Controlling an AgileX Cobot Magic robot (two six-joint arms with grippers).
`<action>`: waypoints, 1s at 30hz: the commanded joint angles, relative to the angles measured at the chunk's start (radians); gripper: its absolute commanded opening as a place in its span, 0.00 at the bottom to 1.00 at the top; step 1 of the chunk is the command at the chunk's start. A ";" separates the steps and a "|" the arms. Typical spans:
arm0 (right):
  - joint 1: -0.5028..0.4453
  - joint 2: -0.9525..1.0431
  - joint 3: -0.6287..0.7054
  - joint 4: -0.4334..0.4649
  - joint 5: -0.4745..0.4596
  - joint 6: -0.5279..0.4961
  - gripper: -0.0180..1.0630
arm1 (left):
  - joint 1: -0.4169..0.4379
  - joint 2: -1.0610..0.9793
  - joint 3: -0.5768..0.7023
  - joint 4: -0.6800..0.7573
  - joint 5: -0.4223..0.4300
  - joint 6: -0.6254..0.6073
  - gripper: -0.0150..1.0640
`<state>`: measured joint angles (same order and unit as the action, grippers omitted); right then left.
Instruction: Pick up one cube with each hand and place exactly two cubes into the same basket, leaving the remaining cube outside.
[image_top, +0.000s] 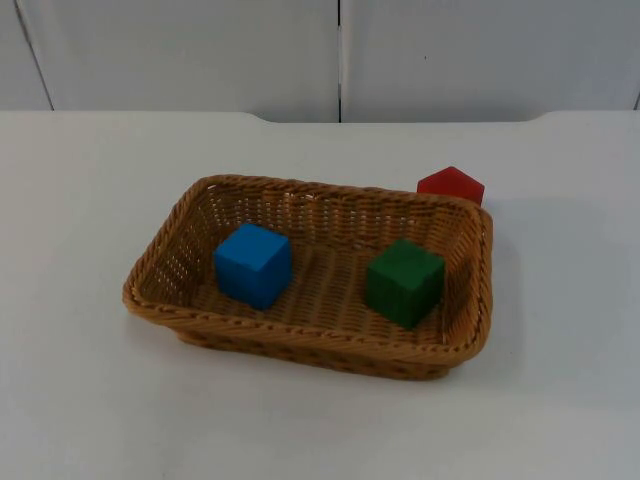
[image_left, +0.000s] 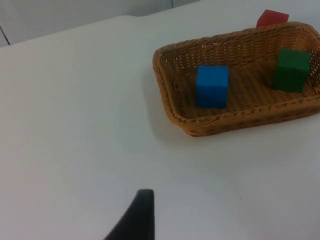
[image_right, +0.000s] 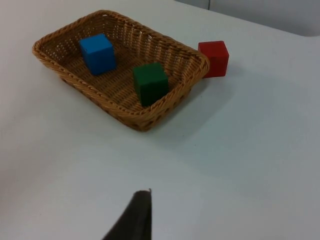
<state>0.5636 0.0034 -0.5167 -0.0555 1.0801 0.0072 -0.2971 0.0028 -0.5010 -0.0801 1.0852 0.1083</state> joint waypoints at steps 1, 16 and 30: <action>0.005 -0.003 0.001 -0.002 -0.001 0.000 0.97 | -0.004 -0.003 0.004 -0.005 -0.009 -0.009 0.99; 0.005 -0.003 0.001 -0.002 -0.001 0.000 0.99 | -0.004 -0.003 0.004 -0.005 -0.009 -0.009 0.99; 0.005 -0.003 0.001 -0.002 -0.001 0.000 0.99 | -0.004 -0.003 0.004 -0.005 -0.009 -0.009 0.99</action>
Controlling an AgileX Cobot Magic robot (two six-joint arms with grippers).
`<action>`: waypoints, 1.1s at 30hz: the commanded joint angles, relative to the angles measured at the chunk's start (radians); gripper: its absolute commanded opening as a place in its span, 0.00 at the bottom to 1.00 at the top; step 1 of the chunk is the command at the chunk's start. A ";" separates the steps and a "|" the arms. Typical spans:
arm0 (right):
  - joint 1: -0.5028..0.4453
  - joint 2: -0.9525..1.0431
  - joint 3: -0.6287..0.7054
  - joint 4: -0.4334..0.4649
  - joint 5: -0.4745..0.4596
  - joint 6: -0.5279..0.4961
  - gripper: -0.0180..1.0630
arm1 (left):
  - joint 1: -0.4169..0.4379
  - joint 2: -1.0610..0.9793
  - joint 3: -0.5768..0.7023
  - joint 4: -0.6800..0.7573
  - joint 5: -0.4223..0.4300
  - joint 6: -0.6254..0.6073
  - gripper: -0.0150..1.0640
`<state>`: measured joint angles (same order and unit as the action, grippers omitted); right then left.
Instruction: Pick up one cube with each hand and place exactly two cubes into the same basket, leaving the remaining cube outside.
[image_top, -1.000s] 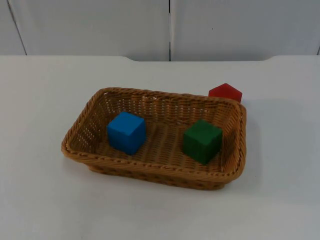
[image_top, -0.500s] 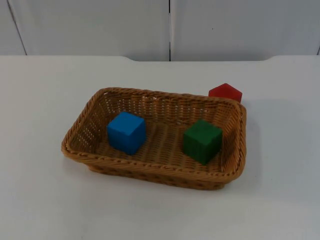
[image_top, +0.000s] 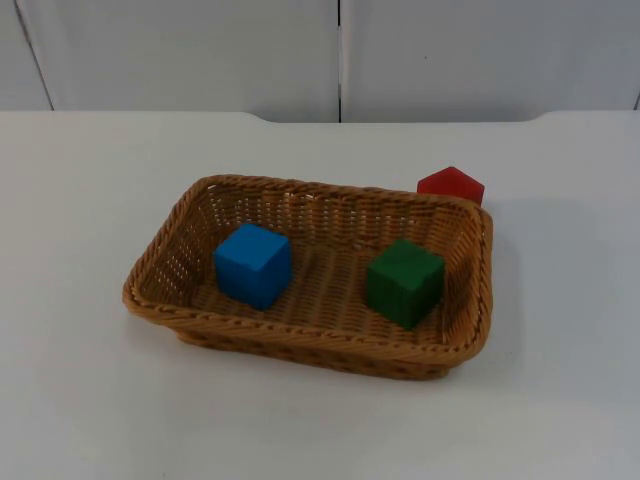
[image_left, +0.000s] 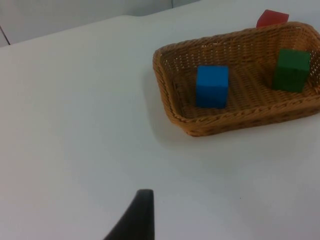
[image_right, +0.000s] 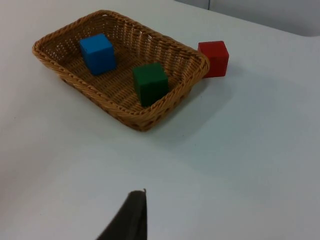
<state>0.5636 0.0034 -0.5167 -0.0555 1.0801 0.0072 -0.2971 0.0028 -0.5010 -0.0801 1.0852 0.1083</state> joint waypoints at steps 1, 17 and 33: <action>0.005 -0.003 0.001 -0.002 -0.001 0.000 0.99 | -0.004 -0.003 0.004 -0.005 -0.009 -0.009 0.99; -0.053 -0.003 0.001 -0.002 -0.002 0.000 0.99 | -0.004 -0.003 0.004 -0.005 -0.009 -0.009 0.99; -0.265 -0.003 0.001 -0.002 -0.002 0.000 0.99 | -0.004 -0.003 0.004 -0.005 -0.009 -0.009 0.99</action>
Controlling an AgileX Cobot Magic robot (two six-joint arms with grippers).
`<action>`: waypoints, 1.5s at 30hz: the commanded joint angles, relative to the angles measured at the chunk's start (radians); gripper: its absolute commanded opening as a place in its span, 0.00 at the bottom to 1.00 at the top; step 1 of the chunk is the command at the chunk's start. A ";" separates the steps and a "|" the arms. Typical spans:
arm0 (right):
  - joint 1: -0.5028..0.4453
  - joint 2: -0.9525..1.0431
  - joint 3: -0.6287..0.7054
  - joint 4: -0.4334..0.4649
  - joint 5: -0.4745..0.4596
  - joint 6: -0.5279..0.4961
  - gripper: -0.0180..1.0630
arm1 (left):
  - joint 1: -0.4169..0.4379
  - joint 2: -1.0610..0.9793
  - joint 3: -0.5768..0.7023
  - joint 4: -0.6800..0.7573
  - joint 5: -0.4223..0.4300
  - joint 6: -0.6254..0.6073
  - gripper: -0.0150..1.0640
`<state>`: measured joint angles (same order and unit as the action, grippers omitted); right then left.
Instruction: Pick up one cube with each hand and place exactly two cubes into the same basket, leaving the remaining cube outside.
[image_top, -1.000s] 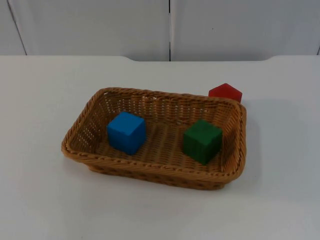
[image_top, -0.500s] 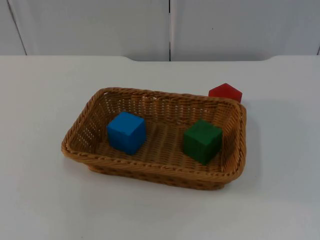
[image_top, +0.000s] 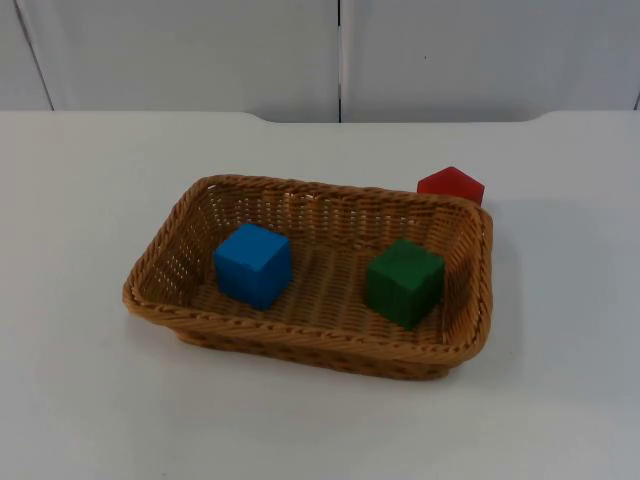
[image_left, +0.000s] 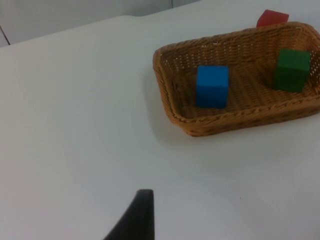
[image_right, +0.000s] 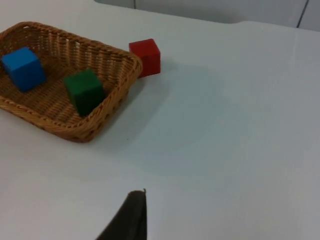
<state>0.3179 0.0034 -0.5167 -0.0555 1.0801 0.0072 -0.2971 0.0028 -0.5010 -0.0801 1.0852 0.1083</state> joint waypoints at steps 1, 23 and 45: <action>-0.030 -0.003 0.001 -0.002 -0.002 0.000 0.99 | -0.004 -0.003 0.004 -0.005 -0.009 -0.009 0.99; -0.204 -0.003 0.001 -0.002 -0.002 0.000 0.99 | -0.004 -0.003 0.004 -0.005 -0.009 -0.009 0.99; -0.204 -0.003 0.001 0.000 -0.002 0.000 0.99 | 0.152 -0.003 0.004 -0.001 -0.009 -0.009 0.99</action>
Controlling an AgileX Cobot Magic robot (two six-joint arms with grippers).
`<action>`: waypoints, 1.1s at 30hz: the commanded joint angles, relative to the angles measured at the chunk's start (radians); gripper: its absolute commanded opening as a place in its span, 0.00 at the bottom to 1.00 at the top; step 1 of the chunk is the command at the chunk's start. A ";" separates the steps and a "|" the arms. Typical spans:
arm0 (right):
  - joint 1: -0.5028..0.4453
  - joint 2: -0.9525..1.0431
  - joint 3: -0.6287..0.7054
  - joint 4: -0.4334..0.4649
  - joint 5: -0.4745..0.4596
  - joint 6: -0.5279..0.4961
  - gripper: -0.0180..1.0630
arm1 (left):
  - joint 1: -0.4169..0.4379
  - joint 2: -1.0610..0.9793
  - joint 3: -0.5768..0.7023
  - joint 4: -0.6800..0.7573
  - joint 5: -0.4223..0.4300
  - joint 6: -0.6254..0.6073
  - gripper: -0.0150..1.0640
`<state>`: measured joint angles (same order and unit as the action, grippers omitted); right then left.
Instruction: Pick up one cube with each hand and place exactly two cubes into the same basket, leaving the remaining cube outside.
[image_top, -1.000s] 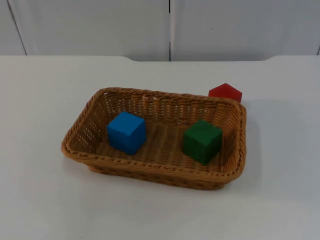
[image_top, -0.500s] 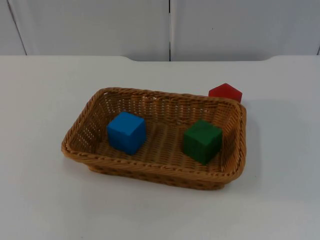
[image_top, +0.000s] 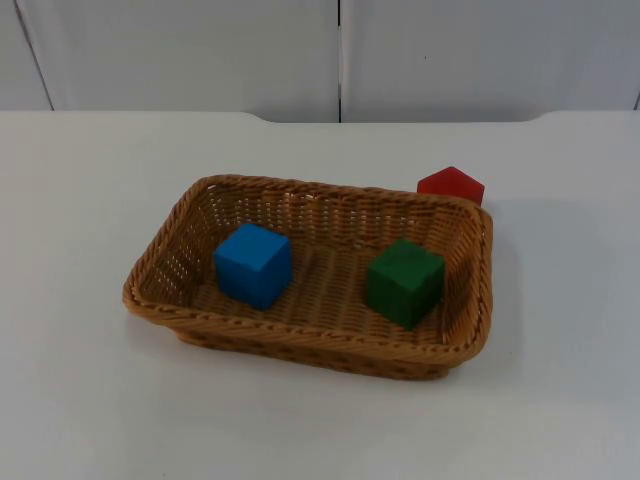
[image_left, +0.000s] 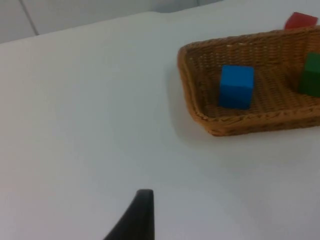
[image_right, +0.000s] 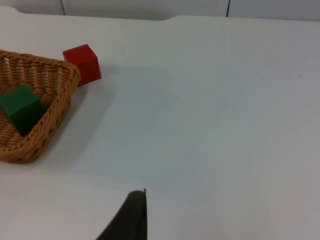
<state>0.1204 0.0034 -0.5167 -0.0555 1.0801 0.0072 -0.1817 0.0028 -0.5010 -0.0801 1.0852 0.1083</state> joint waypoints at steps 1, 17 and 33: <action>-0.007 -0.003 0.001 0.000 -0.002 0.000 0.99 | 0.036 -0.003 0.004 -0.001 -0.009 -0.009 0.99; -0.007 -0.003 0.001 0.000 -0.002 0.000 0.99 | 0.156 -0.003 0.004 0.012 -0.009 -0.009 0.99; -0.007 -0.003 0.001 0.000 -0.002 0.000 0.99 | 0.182 -0.003 0.004 0.021 -0.009 -0.009 0.99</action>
<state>0.1204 0.0034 -0.5167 -0.0555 1.0801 0.0072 -0.0043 0.0028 -0.5010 -0.0640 1.0852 0.1083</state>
